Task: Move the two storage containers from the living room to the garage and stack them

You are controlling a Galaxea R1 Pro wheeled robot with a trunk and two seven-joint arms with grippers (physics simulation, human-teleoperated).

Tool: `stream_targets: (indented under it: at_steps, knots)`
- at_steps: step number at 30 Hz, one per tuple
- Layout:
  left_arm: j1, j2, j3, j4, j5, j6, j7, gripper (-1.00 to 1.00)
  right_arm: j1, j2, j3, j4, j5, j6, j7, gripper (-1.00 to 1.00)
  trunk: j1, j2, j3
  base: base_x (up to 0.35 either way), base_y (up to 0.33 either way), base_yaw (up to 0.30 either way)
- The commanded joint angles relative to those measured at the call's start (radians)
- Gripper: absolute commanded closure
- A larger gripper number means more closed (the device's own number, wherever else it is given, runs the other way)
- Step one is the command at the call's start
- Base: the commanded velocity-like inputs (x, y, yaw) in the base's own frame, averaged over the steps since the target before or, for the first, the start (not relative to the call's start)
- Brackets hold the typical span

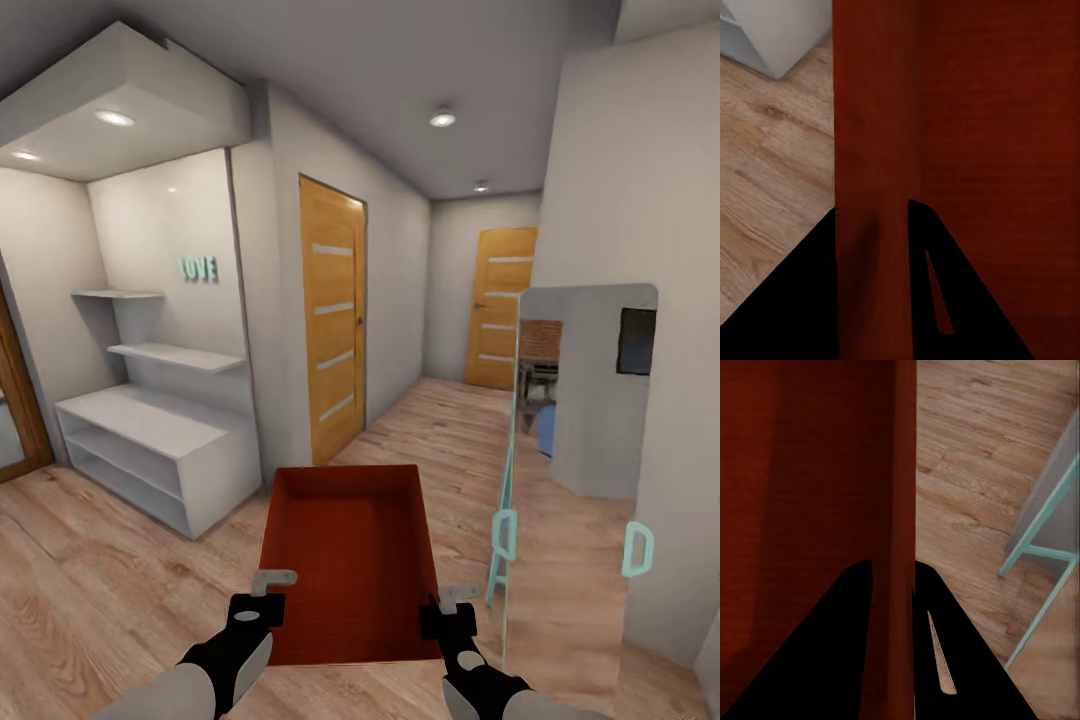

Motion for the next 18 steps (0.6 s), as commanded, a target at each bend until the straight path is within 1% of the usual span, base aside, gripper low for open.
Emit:
stream_targets:
  at_steps: [1, 5, 18]
  knots:
    - [-0.001, -0.004, 0.028, -0.011, 0.053, 0.002, -0.011, 1.00, 0.000, 0.001, 0.013, 0.000, 0.003, 0.002, 0.005, 1.00, 0.001, -0.001, -0.002, 0.321, 0.104, -0.258]
    - [-0.001, -0.004, 0.028, -0.012, 0.053, 0.002, -0.011, 1.00, 0.000, 0.001, 0.013, 0.000, 0.003, 0.002, 0.005, 1.00, 0.001, -0.001, -0.002, 0.321, 0.104, -0.121]
    - [-0.001, -0.004, 0.028, -0.012, 0.053, 0.001, -0.011, 1.00, 0.000, 0.001, 0.013, 0.000, 0.003, 0.002, 0.005, 1.00, 0.001, -0.001, -0.002, 0.321, 0.104, -0.009]
